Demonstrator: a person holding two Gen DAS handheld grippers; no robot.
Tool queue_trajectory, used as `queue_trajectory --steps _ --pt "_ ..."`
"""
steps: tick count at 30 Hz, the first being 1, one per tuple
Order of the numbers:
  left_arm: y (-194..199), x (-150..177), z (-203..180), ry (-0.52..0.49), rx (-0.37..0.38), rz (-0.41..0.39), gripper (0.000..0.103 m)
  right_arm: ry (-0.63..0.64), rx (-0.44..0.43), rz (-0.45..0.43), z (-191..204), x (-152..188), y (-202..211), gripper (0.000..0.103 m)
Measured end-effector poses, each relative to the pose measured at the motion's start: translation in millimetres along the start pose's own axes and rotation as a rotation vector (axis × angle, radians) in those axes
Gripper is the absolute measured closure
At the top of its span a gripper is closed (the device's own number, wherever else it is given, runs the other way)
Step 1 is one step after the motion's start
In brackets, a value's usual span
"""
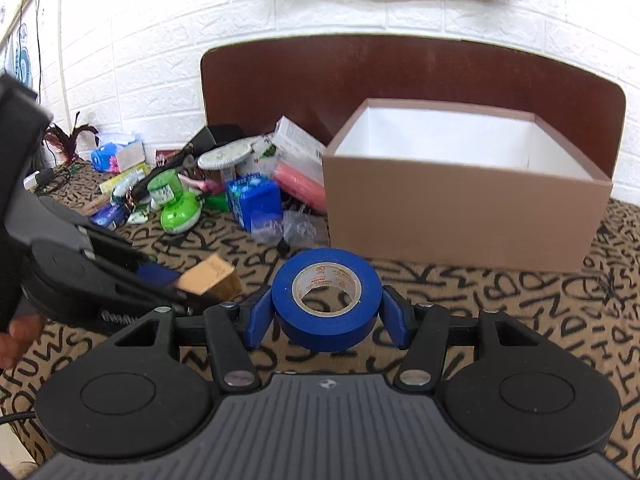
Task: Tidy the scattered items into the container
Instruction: 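Carry the gold box and tape roll into the brown box and open both tools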
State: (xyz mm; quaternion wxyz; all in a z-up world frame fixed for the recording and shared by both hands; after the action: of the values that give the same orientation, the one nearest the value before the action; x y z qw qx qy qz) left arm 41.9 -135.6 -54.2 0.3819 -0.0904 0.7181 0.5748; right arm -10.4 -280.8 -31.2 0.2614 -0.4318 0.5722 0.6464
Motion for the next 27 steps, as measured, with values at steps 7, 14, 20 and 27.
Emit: queue_trajectory --steps 7,14,20,27 --pt "24.4 -53.7 -14.1 -0.015 0.053 -0.116 0.074 0.061 0.022 -0.086 -16.3 -35.0 10.1 0.041" --pt "31.4 -113.5 -31.5 -0.015 0.098 -0.193 0.074 0.108 0.042 -0.151 -40.0 -78.3 10.6 0.041" --pt "8.8 -165.5 -32.9 0.016 0.11 -0.2 0.074 0.136 0.093 -0.147 -73.7 -106.9 -14.9 0.041" --pt "-41.5 -211.5 -40.9 0.035 0.102 -0.168 0.074 0.132 0.15 -0.076 -123.3 -130.2 -64.6 0.041"
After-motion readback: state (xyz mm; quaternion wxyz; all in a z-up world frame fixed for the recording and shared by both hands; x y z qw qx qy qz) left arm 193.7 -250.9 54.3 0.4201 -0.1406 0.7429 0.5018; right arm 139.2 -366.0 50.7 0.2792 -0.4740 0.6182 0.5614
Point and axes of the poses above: each gripper's, at about its wrist camera, not at the fingertips, and y roughly against the way its jaws point, z to its left, x to its underside, the point moved 5 cm from there along -y, roughly the way its jaws point, and after that the axes turned 5 degrees about y, right-handed, at the moved point
